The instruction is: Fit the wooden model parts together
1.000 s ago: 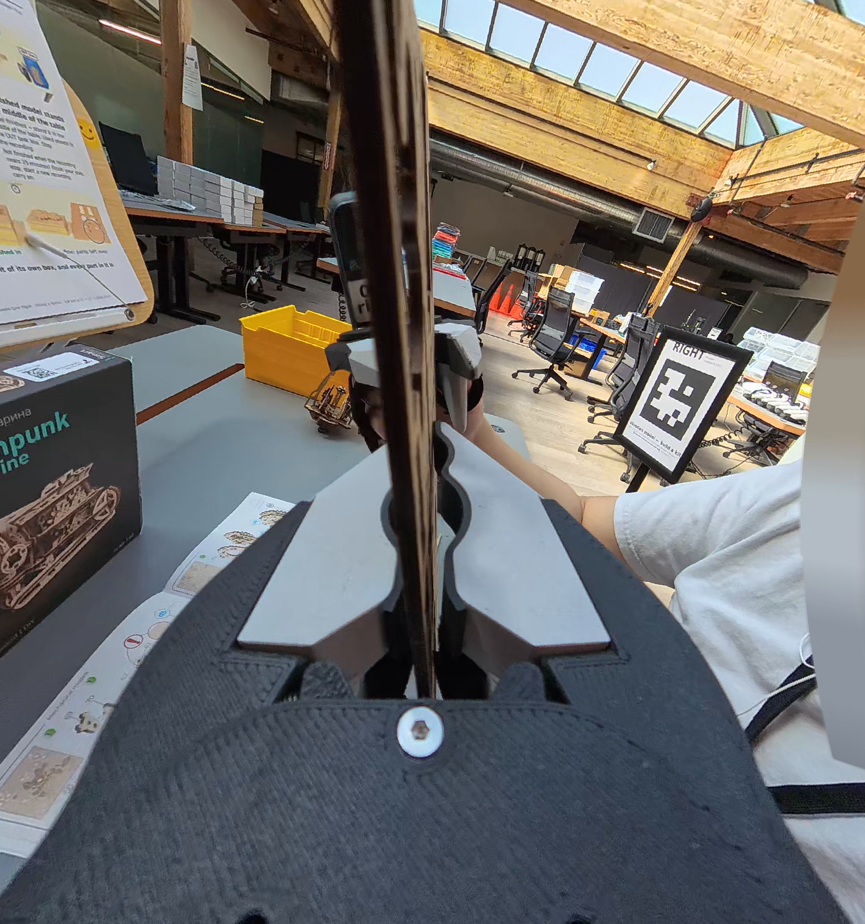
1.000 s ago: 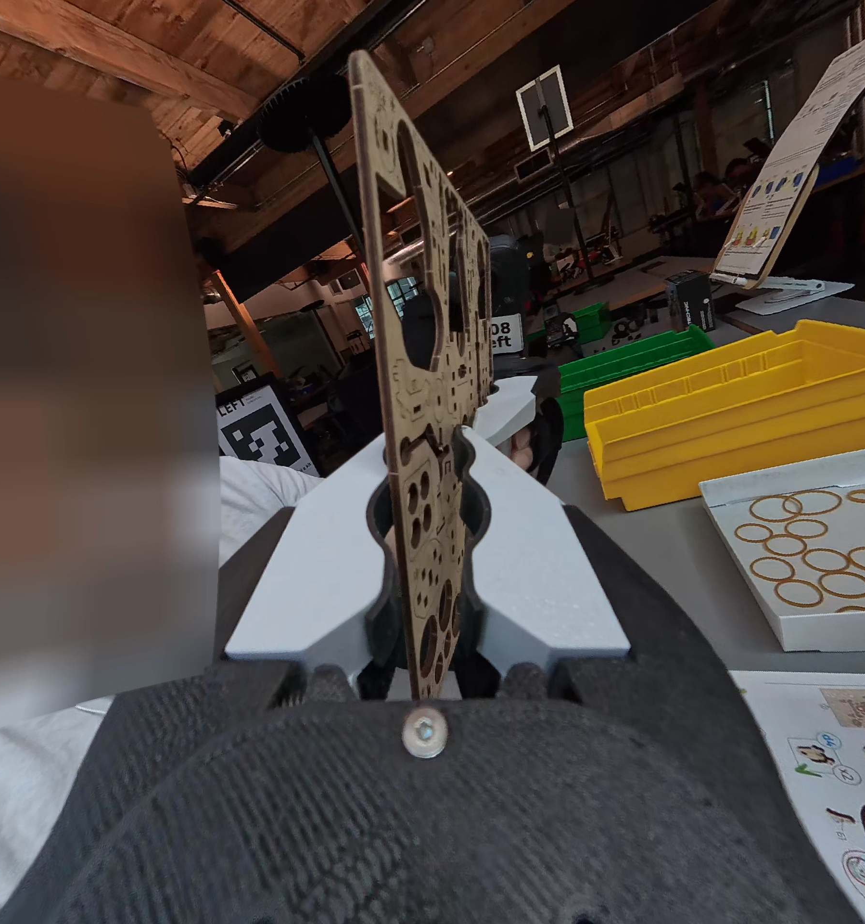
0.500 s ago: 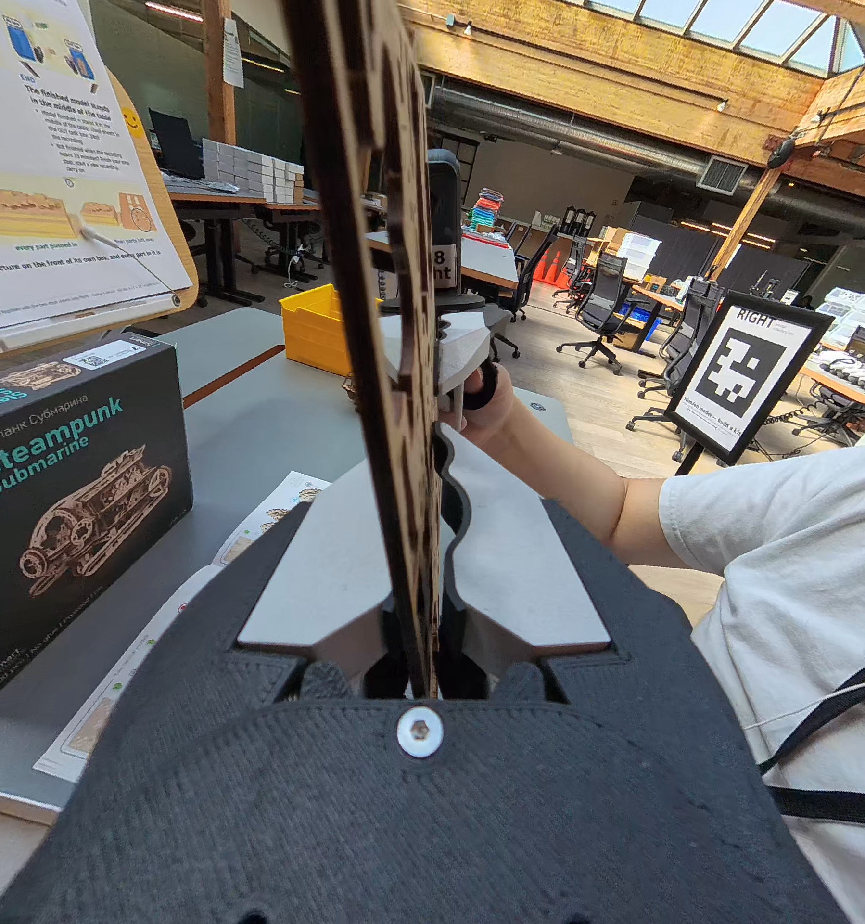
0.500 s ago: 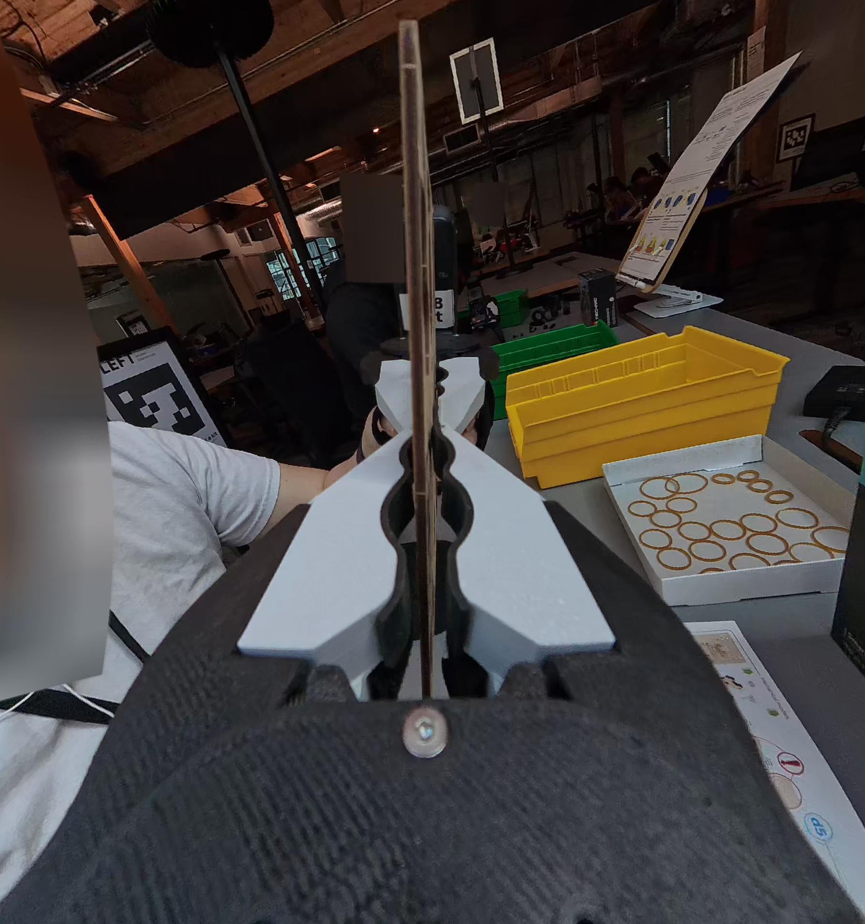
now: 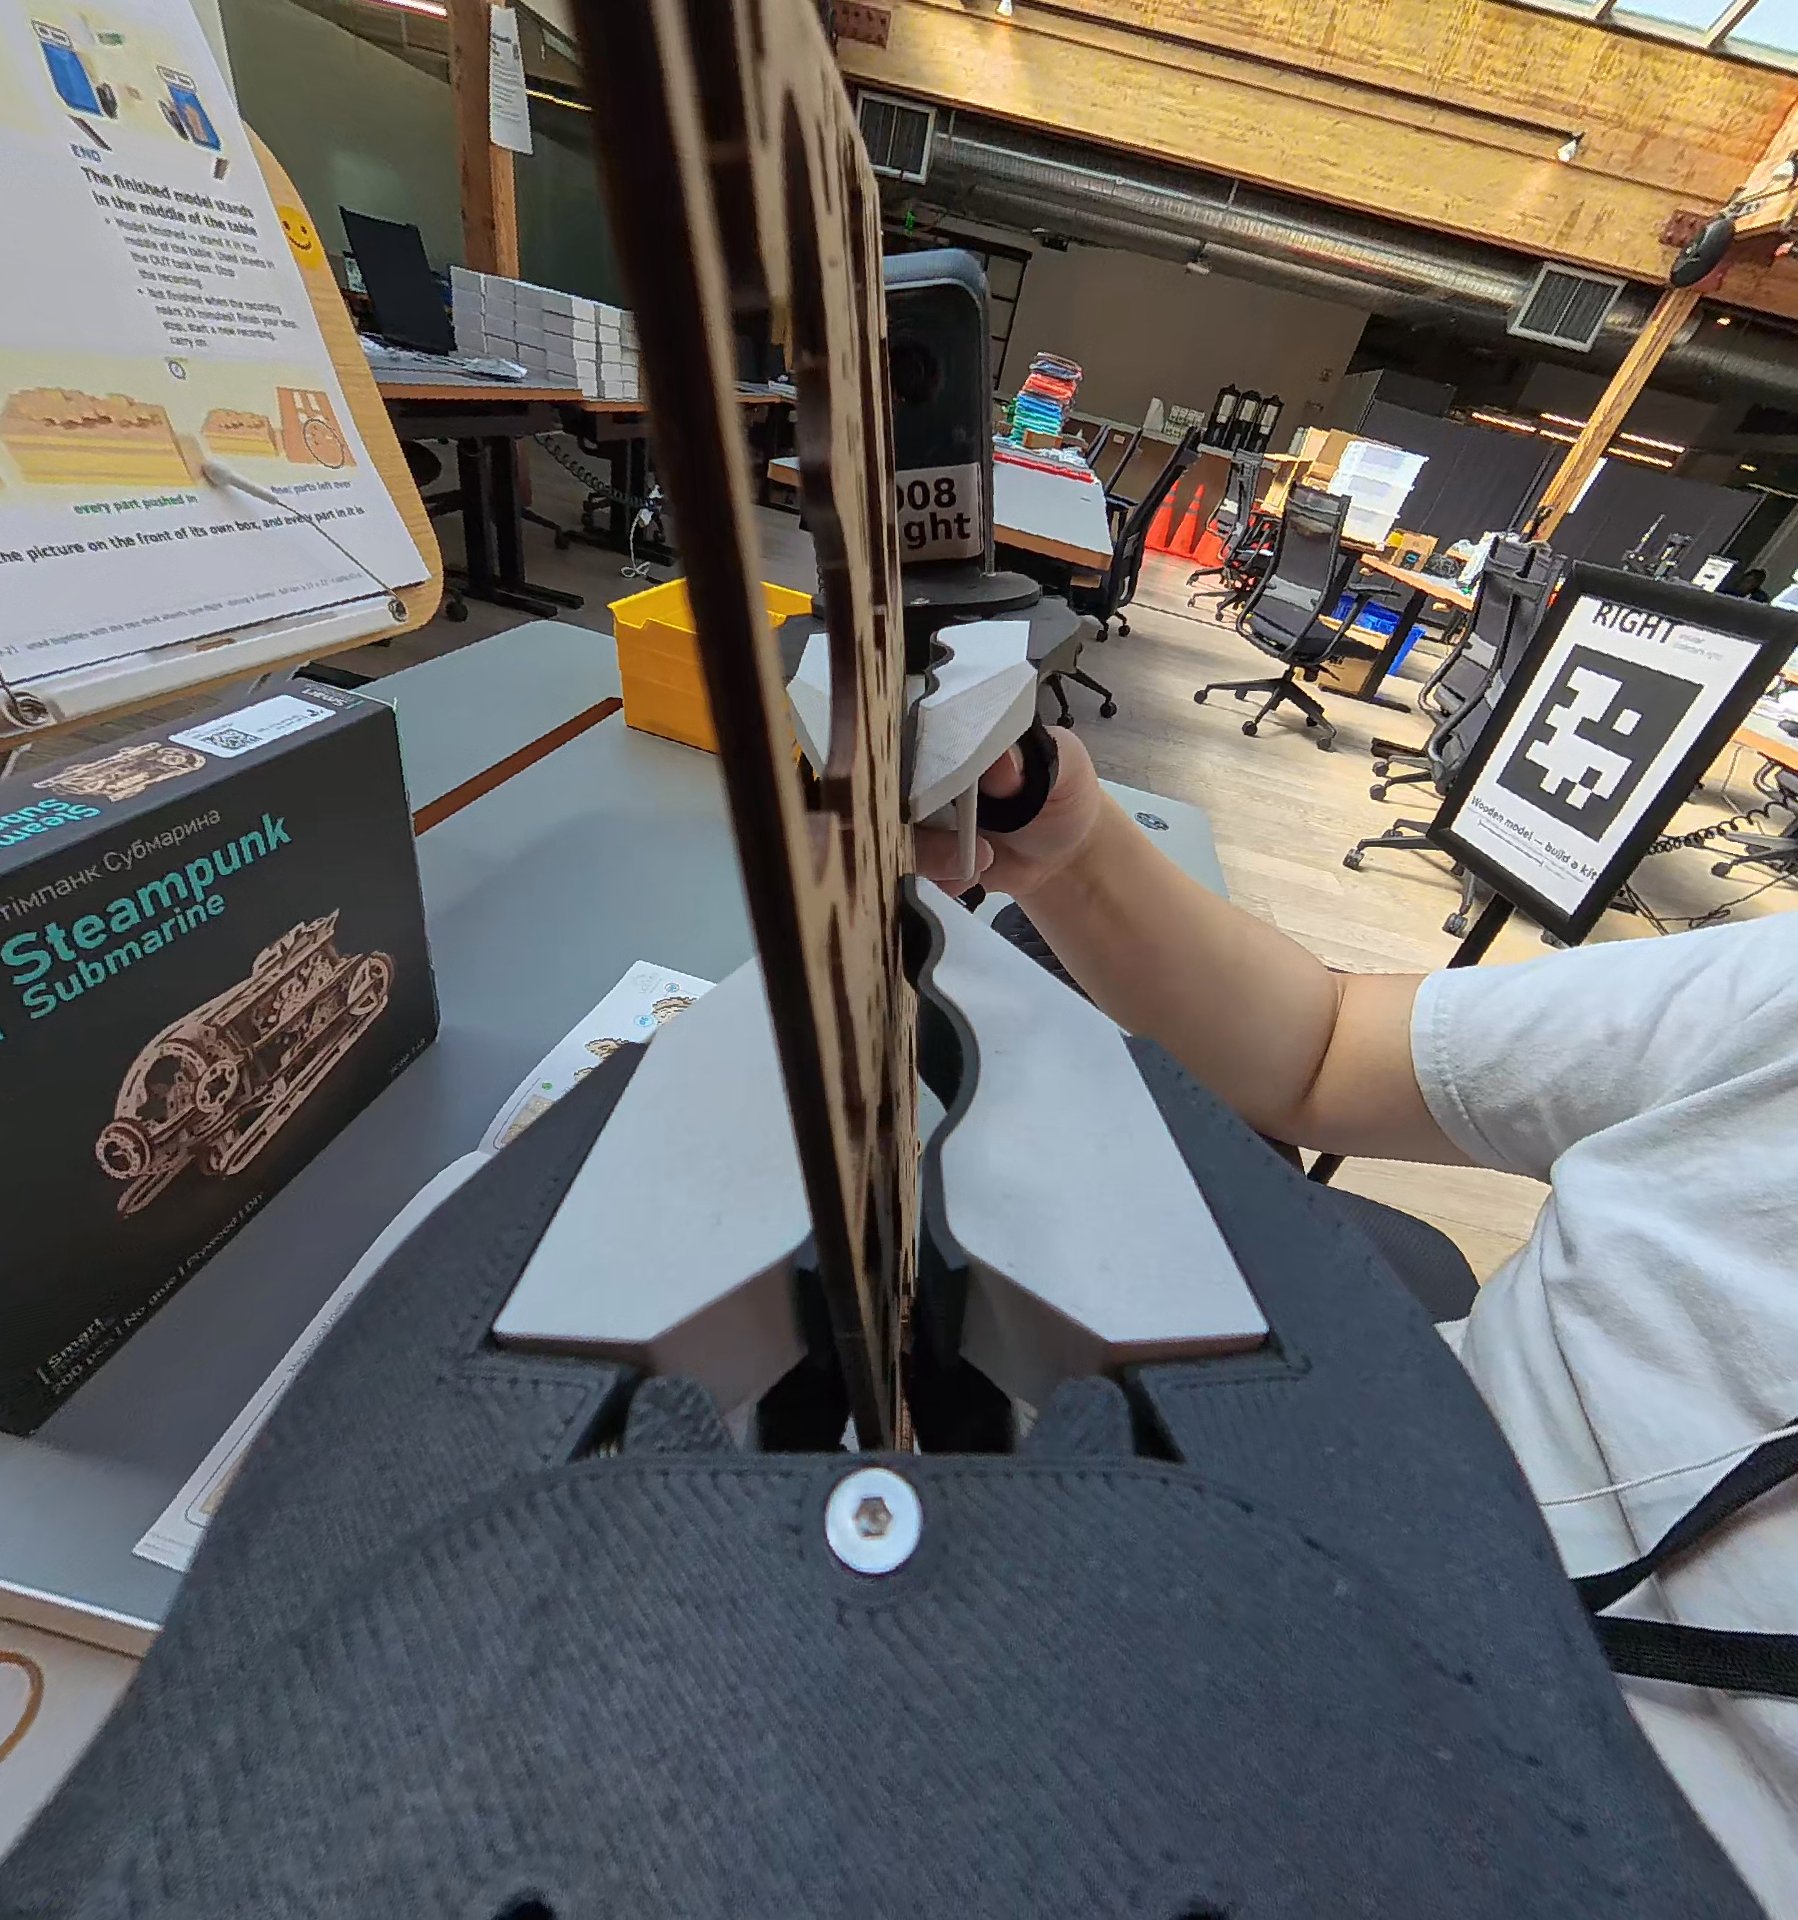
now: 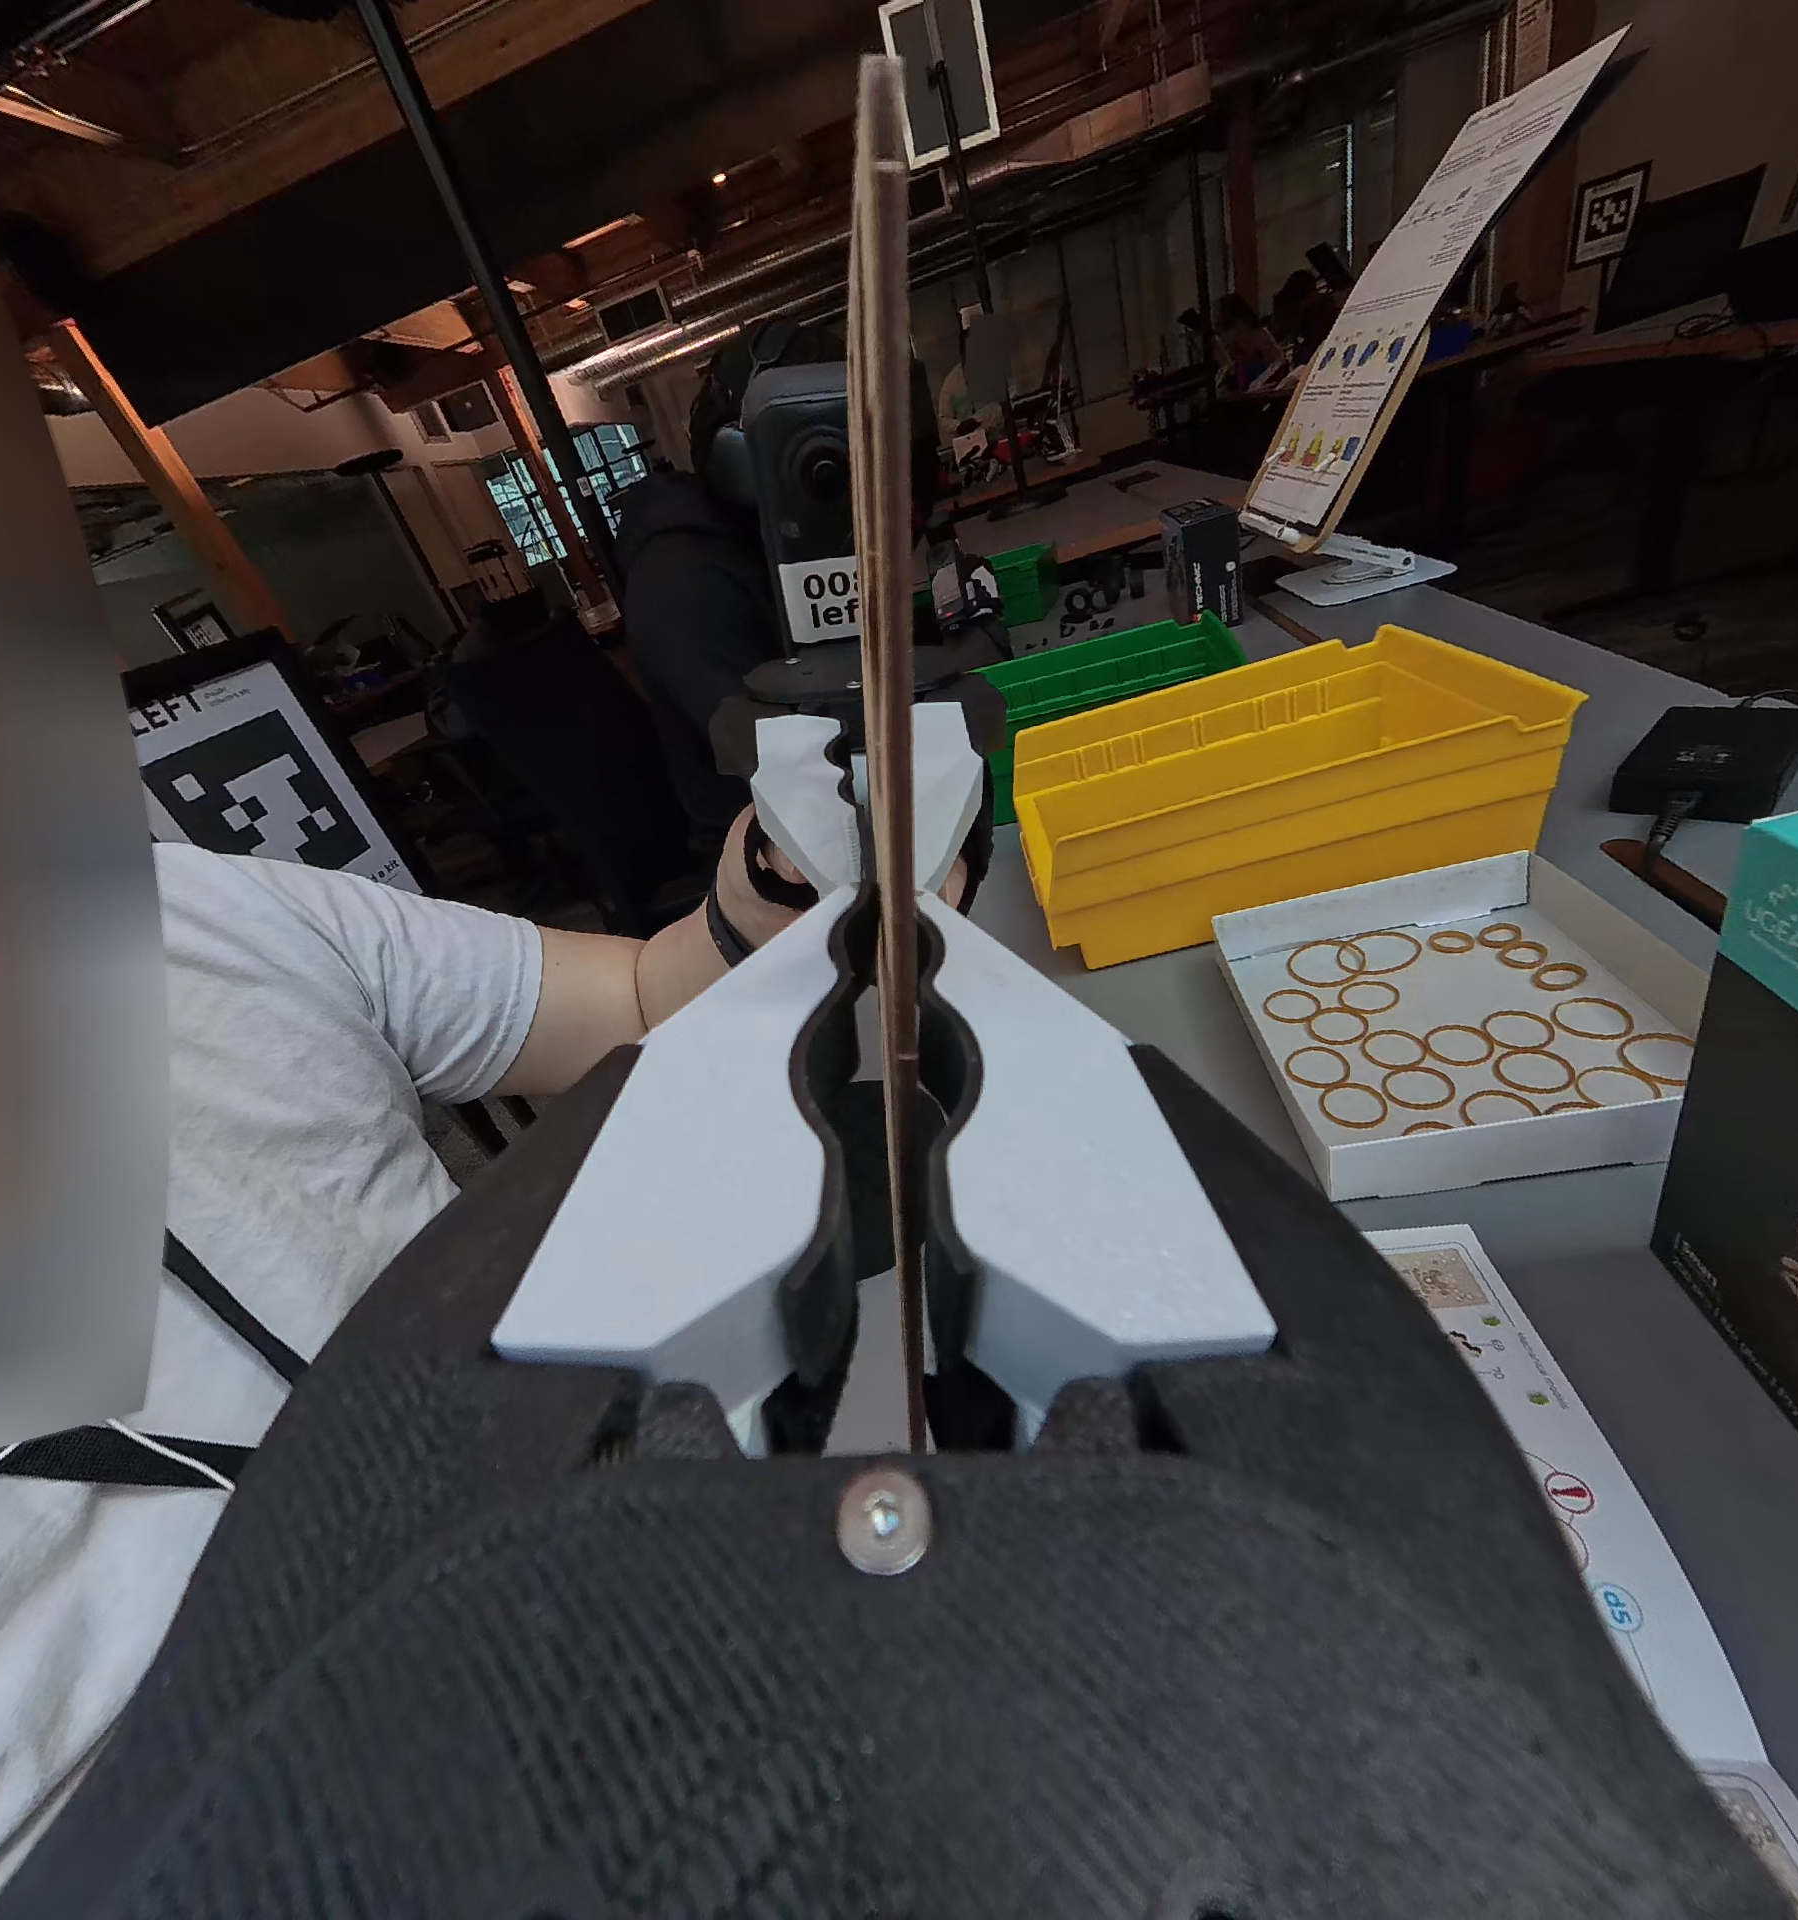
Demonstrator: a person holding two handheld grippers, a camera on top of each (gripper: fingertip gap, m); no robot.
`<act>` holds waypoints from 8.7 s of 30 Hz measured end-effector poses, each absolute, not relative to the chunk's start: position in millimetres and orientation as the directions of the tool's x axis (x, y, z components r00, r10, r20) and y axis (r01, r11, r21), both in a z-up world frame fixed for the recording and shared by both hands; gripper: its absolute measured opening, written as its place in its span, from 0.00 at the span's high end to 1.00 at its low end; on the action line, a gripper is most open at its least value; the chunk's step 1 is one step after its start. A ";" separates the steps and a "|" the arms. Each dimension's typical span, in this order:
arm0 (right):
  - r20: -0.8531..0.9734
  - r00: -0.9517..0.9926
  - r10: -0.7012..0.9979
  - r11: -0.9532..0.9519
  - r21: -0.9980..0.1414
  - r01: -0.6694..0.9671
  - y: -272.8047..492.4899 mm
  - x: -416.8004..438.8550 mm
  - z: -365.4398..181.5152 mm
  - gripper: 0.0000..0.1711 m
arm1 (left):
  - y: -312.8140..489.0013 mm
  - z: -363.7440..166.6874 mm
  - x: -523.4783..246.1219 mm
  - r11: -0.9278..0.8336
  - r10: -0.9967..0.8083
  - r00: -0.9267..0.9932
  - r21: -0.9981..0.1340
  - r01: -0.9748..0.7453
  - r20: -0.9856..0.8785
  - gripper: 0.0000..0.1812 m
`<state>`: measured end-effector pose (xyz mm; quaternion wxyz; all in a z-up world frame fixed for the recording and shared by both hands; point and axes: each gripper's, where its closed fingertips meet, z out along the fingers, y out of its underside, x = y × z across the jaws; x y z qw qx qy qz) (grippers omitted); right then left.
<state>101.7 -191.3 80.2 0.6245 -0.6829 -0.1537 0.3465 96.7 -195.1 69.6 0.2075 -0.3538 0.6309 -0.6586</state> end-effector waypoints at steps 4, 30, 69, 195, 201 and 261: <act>-0.295 0.709 0.640 -0.187 -0.955 -0.229 -191.1 102.0 79.2 0.99 | -195.0 68.9 97.0 -0.115 -0.721 -0.662 -0.977 -0.177 0.205 0.99; -0.325 0.693 0.644 -0.176 -0.944 -0.280 -185.2 115.0 71.6 0.94 | -187.6 62.1 104.1 -0.170 -0.713 -0.644 -0.960 -0.222 0.275 0.99; -0.192 0.953 0.235 -0.221 -0.965 -0.140 -169.7 139.5 65.8 0.75 | -181.7 62.3 109.7 -0.121 -0.804 -0.566 -0.982 -0.147 0.183 0.99; -0.185 0.955 0.230 -0.256 -0.959 -0.124 -186.4 133.0 58.8 0.76 | -198.7 47.0 104.7 -0.214 -0.794 -0.549 -0.966 -0.147 0.260 0.99; -0.521 0.845 0.122 -0.431 -0.795 -0.428 -194.2 133.7 -45.9 0.76 | -206.0 -44.5 105.0 -0.432 -0.641 -0.460 -0.784 -0.445 0.614 0.99; -0.588 0.766 0.259 -0.288 -0.804 -0.520 -213.7 126.3 -37.7 0.71 | -177.2 -33.5 80.6 -0.460 -0.624 -0.534 -0.821 -0.338 0.570 1.00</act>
